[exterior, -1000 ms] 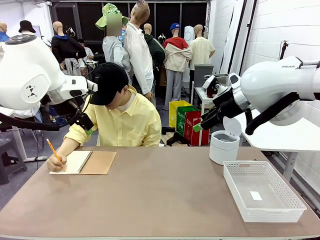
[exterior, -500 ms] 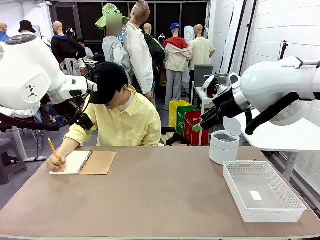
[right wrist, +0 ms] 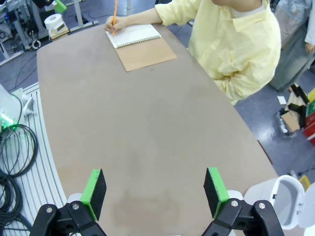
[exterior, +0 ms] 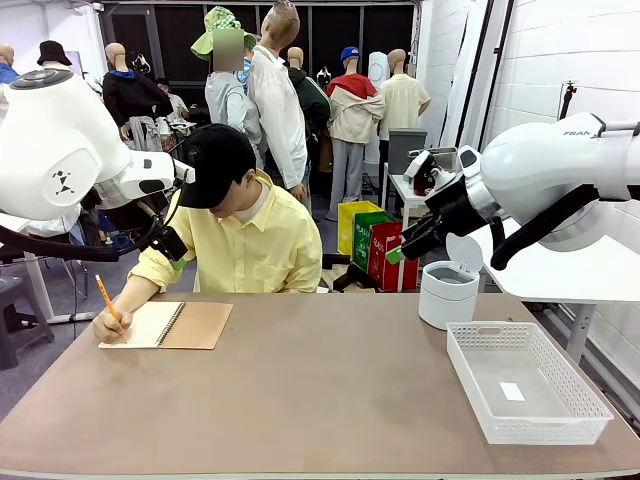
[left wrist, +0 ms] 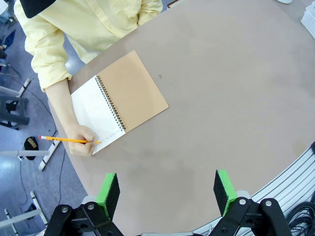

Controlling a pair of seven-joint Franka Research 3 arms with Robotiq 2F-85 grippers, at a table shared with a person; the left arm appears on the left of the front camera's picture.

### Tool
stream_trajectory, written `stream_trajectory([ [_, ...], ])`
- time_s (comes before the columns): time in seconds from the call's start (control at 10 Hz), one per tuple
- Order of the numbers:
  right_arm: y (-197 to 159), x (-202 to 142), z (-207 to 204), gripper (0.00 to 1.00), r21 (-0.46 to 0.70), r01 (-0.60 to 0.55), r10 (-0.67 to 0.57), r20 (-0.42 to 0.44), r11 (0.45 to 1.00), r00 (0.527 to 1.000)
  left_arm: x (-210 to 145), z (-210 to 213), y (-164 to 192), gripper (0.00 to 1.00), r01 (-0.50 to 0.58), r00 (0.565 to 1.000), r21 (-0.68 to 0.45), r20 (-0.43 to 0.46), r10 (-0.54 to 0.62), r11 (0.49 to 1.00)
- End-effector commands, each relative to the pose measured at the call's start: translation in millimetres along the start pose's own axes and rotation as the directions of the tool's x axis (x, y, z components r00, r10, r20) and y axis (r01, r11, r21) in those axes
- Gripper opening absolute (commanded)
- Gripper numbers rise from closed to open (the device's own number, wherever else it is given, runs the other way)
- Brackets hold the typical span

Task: Sort the paper based on its condition.
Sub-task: If a person hands you a paper, place it in the Organizing basket , and if it's crumpled, put it in the Trash can.

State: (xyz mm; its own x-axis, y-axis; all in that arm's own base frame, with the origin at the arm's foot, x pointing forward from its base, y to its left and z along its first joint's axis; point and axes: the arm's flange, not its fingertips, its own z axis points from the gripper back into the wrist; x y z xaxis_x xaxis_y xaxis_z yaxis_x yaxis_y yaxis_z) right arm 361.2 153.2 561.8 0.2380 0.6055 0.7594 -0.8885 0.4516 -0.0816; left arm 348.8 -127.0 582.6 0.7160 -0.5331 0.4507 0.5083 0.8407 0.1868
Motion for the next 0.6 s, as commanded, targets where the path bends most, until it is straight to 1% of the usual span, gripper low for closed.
stream_trajectory([
  [0.0,-0.9,-0.5,-2.4,1.0,0.017,0.005,-0.005,0.009,1.0,1.0,-0.3,0.6,0.3,1.0,0.003,1.0,-0.001,0.007,-0.003,1.0],
  [0.5,-0.9,-0.5,-2.4,1.0,0.017,0.005,-0.005,0.009,1.0,1.0,-0.3,0.6,0.3,1.0,0.003,1.0,-0.001,0.007,-0.003,1.0],
])
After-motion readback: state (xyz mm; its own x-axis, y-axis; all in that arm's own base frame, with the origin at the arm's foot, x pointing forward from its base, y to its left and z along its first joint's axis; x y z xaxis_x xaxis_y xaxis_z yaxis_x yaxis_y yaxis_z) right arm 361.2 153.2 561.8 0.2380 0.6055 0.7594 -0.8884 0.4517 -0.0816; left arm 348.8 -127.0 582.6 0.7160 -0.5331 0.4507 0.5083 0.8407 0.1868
